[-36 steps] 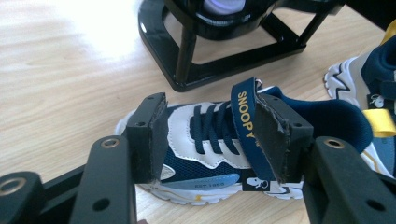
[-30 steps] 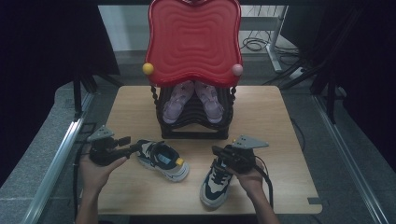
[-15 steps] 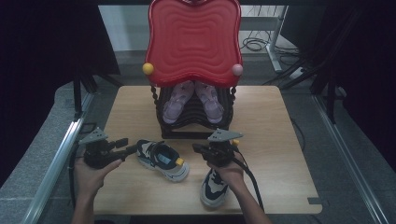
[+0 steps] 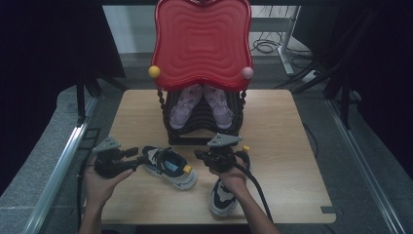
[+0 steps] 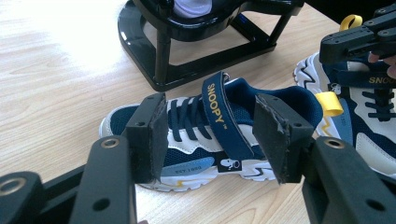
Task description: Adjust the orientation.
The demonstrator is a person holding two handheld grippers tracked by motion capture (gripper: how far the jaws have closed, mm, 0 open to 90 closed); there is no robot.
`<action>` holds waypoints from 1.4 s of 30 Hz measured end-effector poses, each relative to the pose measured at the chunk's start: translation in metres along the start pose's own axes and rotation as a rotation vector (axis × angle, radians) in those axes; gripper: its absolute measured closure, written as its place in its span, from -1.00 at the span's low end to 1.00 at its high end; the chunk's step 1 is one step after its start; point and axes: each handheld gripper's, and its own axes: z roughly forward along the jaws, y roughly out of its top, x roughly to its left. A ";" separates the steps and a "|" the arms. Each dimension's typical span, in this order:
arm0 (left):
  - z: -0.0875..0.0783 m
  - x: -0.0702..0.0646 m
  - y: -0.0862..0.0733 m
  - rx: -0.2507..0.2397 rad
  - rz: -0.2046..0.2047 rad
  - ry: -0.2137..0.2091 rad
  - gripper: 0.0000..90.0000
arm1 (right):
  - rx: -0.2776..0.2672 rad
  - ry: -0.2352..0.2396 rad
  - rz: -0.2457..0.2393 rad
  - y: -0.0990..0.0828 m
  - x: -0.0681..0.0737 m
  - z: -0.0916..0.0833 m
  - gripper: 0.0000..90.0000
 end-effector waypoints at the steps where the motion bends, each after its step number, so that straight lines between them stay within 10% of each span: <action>1: 0.000 0.000 0.000 0.000 0.001 -0.001 0.02 | 0.001 0.001 -0.005 0.000 0.002 0.000 0.99; 26: -0.006 0.001 -0.002 -0.010 0.003 0.006 0.01 | 0.120 -0.060 -0.004 0.002 0.024 0.041 0.99; 42: -0.012 0.002 -0.003 -0.014 -0.001 0.021 0.01 | 0.136 0.014 -0.065 -0.005 0.049 0.039 0.99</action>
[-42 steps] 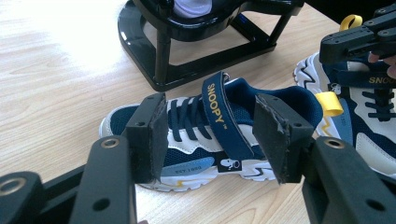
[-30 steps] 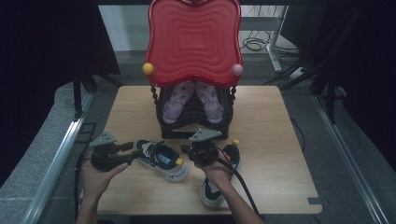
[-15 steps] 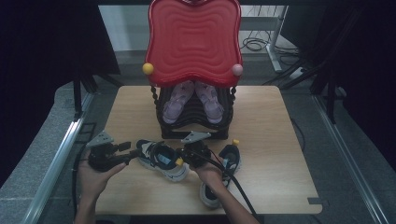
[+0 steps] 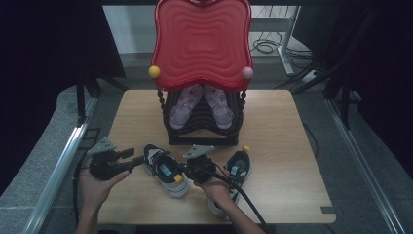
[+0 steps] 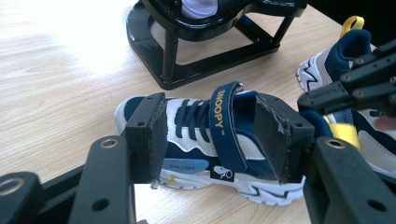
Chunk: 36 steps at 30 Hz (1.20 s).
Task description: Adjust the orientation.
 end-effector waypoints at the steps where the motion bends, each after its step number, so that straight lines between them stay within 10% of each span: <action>1: -0.002 0.000 0.000 -0.003 -0.003 0.002 0.01 | 0.001 0.006 -0.007 0.000 0.002 0.000 0.99; 36: -0.005 0.005 -0.004 0.001 -0.019 0.010 0.01 | 0.026 0.128 -0.059 -0.002 0.036 0.014 0.99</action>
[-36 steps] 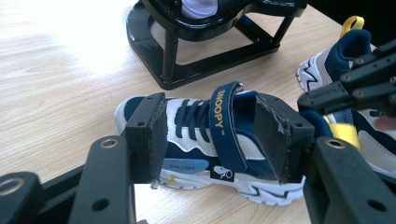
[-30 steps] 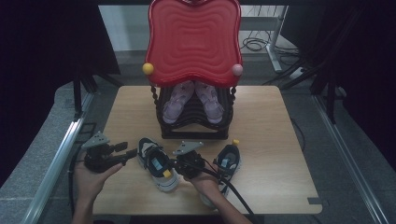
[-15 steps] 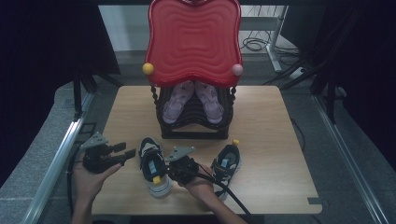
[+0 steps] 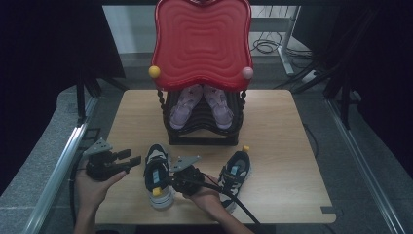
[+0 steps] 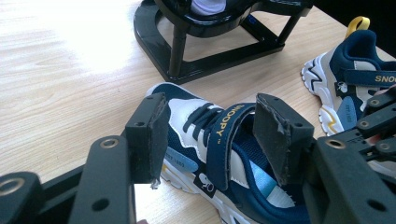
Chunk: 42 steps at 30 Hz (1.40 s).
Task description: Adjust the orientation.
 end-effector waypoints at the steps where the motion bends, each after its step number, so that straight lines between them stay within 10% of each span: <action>1: 0.000 0.000 0.000 0.000 0.000 0.000 0.01 | 0.004 0.003 0.001 -0.001 -0.001 0.001 0.99; 42: -0.005 0.004 -0.002 -0.011 -0.014 -0.001 0.01 | -0.021 0.129 -0.038 0.002 0.028 0.027 0.99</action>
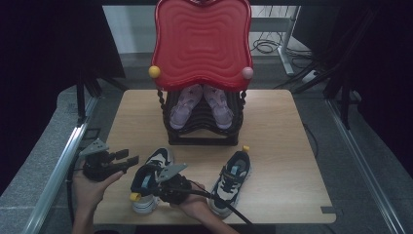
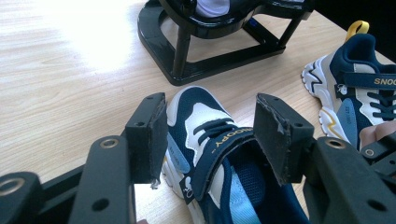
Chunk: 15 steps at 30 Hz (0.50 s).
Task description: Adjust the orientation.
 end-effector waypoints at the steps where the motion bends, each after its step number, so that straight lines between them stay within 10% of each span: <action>1: 0.000 0.000 0.000 0.002 0.001 -0.001 0.01 | -0.003 0.005 0.002 0.000 0.000 0.001 0.99; 15: -0.001 0.001 0.000 -0.001 -0.002 -0.002 0.01 | -0.024 0.033 0.002 0.005 0.005 0.015 0.99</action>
